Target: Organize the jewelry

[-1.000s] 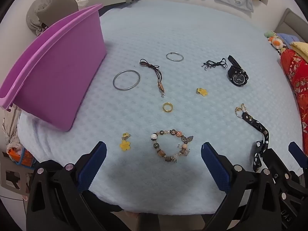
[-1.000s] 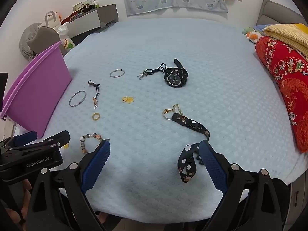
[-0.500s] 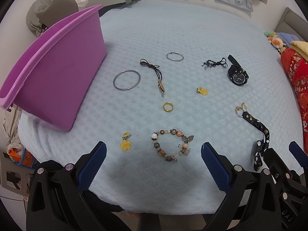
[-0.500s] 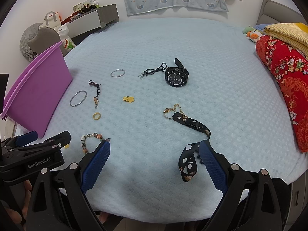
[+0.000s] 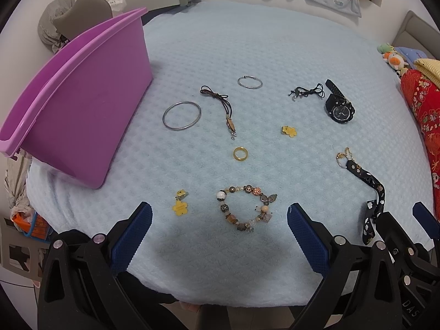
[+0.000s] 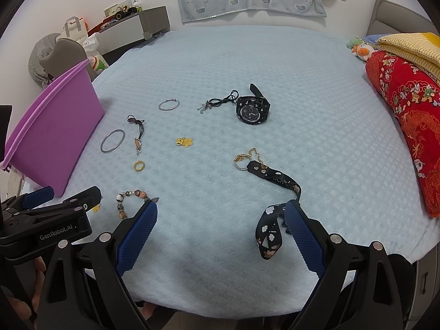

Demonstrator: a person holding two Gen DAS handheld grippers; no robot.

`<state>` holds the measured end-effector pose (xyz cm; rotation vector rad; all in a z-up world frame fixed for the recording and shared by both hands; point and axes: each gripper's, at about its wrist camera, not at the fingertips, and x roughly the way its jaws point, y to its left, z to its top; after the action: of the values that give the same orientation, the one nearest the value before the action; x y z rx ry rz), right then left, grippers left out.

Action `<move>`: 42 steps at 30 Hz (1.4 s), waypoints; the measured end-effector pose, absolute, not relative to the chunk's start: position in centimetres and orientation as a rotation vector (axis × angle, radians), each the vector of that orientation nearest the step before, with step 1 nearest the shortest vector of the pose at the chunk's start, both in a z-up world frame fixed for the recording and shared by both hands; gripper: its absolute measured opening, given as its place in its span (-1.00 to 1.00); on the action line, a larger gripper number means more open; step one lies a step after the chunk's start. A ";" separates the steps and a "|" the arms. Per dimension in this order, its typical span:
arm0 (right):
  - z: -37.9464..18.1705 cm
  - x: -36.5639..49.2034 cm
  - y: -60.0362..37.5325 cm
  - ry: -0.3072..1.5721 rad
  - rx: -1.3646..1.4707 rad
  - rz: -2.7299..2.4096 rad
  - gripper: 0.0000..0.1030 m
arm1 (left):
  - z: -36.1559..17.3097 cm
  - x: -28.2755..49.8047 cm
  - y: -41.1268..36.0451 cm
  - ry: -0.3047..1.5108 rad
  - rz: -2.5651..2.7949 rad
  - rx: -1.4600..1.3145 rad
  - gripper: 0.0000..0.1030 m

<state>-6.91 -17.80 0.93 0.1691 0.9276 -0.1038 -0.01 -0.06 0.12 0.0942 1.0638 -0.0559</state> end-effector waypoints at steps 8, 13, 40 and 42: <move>0.9 -6.9 -17.8 0.928 0.170 -0.103 0.74 | 0.3 0.1 0.1 1.065 -0.055 0.095 0.88; 1.0 -6.9 -17.8 0.928 0.172 -0.102 0.74 | 0.3 0.2 0.1 1.066 -0.057 0.096 0.88; 1.2 -7.0 -17.8 0.930 0.177 -0.097 0.74 | -0.1 0.1 0.1 1.067 -0.061 0.099 0.88; 1.1 -7.0 -17.9 0.929 0.179 -0.097 0.74 | -0.3 0.1 0.1 1.071 -0.061 0.098 0.88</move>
<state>-7.03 -17.88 1.12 0.1788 0.9290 -0.0967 0.06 0.10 -0.26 0.0975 1.0714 -0.0613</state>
